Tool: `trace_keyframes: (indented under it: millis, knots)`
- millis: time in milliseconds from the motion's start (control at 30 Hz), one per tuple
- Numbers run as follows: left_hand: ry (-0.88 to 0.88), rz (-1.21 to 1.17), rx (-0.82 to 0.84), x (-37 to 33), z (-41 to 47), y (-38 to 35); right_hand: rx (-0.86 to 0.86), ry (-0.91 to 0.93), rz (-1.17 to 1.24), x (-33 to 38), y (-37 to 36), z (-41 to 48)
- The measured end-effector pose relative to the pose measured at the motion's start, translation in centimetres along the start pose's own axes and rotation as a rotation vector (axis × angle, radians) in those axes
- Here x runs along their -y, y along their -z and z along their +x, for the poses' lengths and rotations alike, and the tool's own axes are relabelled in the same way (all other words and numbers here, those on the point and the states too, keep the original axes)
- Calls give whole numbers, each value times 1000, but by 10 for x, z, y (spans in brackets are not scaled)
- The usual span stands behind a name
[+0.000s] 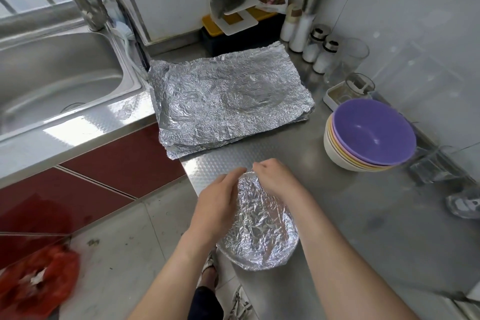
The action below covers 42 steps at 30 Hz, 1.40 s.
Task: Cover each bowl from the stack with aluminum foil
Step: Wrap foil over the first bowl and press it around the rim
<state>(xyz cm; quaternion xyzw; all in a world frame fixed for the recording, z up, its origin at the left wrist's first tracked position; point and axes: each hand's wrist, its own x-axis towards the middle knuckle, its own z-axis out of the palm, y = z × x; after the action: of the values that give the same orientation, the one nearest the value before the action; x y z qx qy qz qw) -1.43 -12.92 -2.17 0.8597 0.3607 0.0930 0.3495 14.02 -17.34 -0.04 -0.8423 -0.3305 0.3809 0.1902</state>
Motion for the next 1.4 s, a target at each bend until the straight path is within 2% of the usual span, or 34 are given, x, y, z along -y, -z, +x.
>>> trace_keyframes:
  millis: [133, 333, 467, 533, 633, 700, 800, 933, 1033, 1133, 1267, 1400]
  knots:
    - [-14, -9, -9, 0, 2, -1, -11, 121, 8, -7, 2, -12]
    - [-48, -3, 25, -1, 11, 2, 159, 146, 110, -19, 14, -21]
    - [88, -36, -49, -5, 2, 12, 91, 114, 139, -27, 16, -31]
    - [194, -151, -155, -5, -19, 11, 52, 104, 167, -32, 12, -36]
    - [429, -580, -231, -16, -45, -4, -29, 144, 174, -34, 2, -40]
    - [485, -671, -254, -21, -50, -15, -81, 140, 178, -36, -4, -40]
    - [441, -629, -283, -21, -40, -16, -163, 112, 178, -43, -9, -42]
    - [360, -558, -125, -12, -13, -8, -250, 47, 338, -49, -10, -49]
    - [292, -484, -47, -12, 2, -1, -241, -10, 476, -50, -4, -56]
    - [279, -399, -124, -11, -1, 6, -270, -42, 477, -51, 2, -57]
    - [365, -541, -196, -17, -19, -6, -247, -50, 458, -42, -2, -61]
    - [378, -530, -237, -19, -20, -13, -263, -68, 508, -40, -8, -62]
